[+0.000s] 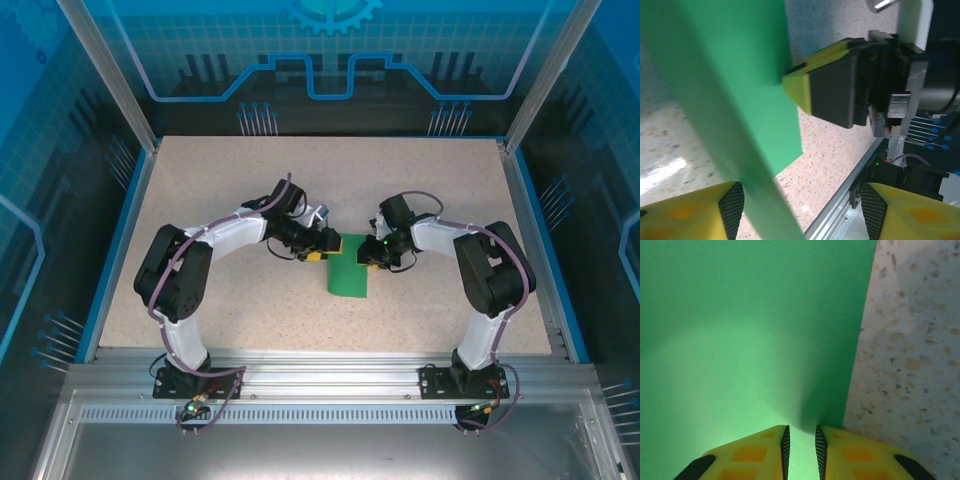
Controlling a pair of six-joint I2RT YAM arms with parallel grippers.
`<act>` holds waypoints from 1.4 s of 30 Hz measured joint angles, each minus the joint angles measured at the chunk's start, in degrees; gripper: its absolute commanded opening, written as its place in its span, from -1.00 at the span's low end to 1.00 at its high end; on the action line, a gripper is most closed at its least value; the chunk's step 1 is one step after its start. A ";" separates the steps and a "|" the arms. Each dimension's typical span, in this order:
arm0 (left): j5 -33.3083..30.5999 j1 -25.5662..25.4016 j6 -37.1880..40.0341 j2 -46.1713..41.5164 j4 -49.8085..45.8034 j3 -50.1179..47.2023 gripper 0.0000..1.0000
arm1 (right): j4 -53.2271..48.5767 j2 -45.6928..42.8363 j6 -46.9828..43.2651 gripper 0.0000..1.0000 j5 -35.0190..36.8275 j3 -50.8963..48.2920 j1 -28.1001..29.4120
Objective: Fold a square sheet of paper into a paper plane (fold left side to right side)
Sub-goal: First fold in half a square sheet of paper at the center of the table.
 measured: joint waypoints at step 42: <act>-1.79 -2.05 0.13 3.76 -1.77 4.35 0.07 | 13.40 -3.37 7.67 -0.91 -16.20 -2.34 -2.93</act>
